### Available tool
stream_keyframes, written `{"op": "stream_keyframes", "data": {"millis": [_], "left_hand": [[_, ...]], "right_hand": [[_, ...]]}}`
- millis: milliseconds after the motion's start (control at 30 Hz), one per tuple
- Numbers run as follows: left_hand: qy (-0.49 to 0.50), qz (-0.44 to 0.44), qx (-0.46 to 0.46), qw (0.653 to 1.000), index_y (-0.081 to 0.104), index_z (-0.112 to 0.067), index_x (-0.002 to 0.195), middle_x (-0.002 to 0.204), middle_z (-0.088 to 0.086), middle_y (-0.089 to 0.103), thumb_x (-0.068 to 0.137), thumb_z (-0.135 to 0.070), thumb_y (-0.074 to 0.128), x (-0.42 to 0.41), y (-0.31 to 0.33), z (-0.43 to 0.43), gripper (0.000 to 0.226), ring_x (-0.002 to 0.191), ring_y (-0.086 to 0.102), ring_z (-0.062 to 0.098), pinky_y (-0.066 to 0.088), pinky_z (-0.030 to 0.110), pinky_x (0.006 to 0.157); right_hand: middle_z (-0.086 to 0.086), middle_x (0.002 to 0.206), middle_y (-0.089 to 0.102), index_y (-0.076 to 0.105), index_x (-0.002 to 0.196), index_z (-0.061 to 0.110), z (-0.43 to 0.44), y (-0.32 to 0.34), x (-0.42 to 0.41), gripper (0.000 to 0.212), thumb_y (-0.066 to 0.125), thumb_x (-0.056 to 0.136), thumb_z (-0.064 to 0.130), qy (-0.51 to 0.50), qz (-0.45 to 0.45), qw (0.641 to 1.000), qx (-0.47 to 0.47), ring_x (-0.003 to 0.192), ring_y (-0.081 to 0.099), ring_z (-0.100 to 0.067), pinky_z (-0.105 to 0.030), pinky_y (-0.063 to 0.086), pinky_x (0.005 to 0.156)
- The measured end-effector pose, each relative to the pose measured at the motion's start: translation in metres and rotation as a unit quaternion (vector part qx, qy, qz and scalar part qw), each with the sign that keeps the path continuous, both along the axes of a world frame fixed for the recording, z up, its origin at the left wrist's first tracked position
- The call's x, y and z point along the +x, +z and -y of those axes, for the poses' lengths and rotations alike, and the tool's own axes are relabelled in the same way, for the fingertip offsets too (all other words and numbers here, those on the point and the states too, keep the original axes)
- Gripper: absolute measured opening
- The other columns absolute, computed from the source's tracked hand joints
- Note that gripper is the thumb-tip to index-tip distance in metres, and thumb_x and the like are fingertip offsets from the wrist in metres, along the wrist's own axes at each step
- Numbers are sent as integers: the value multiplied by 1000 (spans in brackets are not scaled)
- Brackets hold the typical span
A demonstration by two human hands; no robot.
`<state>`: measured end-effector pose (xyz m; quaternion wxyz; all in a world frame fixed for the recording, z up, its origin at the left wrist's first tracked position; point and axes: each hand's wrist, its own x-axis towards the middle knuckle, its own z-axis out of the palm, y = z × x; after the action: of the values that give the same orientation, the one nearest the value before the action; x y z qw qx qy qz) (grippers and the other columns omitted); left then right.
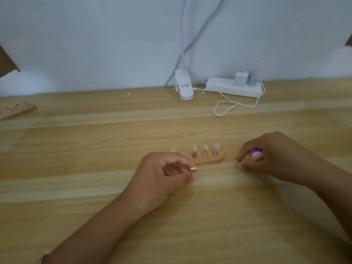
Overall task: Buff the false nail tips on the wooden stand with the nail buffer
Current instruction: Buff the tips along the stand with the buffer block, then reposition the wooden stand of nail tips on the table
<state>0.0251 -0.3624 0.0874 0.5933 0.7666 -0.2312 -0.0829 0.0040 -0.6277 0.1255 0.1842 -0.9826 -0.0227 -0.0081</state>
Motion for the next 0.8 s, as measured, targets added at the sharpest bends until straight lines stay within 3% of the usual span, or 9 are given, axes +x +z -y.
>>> {"op": "stream_keyframes", "data": {"millis": [133,233,367,433,500,600,800], "left_hand": [[28,59,31,997,77,-28,76,66,-16,66,71,-12,85,0,2,0,19,56,49,4,39,13,52],[40,60,41,997,77,-27,76,59,-19,64,71,-11,84,-1,3,0,18,49,42,0,35,11,50],[47,94,84,991,77,-28,78,67,-18,69,72,-11,83,-3,2,1,19,49,46,-1,36,10,51],[46,123,107,986,77,-28,80,73,-15,70,72,-13,83,-3,2,0,18,54,50,1,38,10,56],[39,153,133,979,77,-28,81,76,-14,69,72,-17,84,-3,1,0,16,64,56,3,38,11,64],[31,162,158,974,78,-28,82,75,-13,67,72,-22,84,-1,-1,0,13,75,57,3,37,17,67],[42,168,170,970,78,-30,80,70,-15,65,72,-26,84,1,-4,0,11,75,58,5,47,31,68]], "right_hand": [[35,60,55,71,74,39,-5,-3,1,12,74,83,31,6,16,999,-30,64,51,0,-27,40,62],[16,56,53,66,75,39,-10,-7,1,16,69,86,28,12,29,999,-41,61,46,0,-29,35,62],[16,55,51,61,73,37,-14,-12,1,16,66,84,28,8,49,997,-56,63,46,0,-28,33,62],[34,63,55,59,73,38,-15,-13,1,15,65,84,31,12,39,997,-63,63,46,1,-25,32,58],[50,68,47,62,76,37,-14,-14,1,10,67,84,37,16,36,998,-55,63,46,2,-22,32,58],[20,58,56,71,82,34,-14,-17,2,8,71,84,42,10,47,998,-37,65,48,1,-27,38,62],[19,55,52,73,79,30,-20,-21,6,6,72,79,36,4,69,997,-25,63,48,-2,-28,37,62]]}}
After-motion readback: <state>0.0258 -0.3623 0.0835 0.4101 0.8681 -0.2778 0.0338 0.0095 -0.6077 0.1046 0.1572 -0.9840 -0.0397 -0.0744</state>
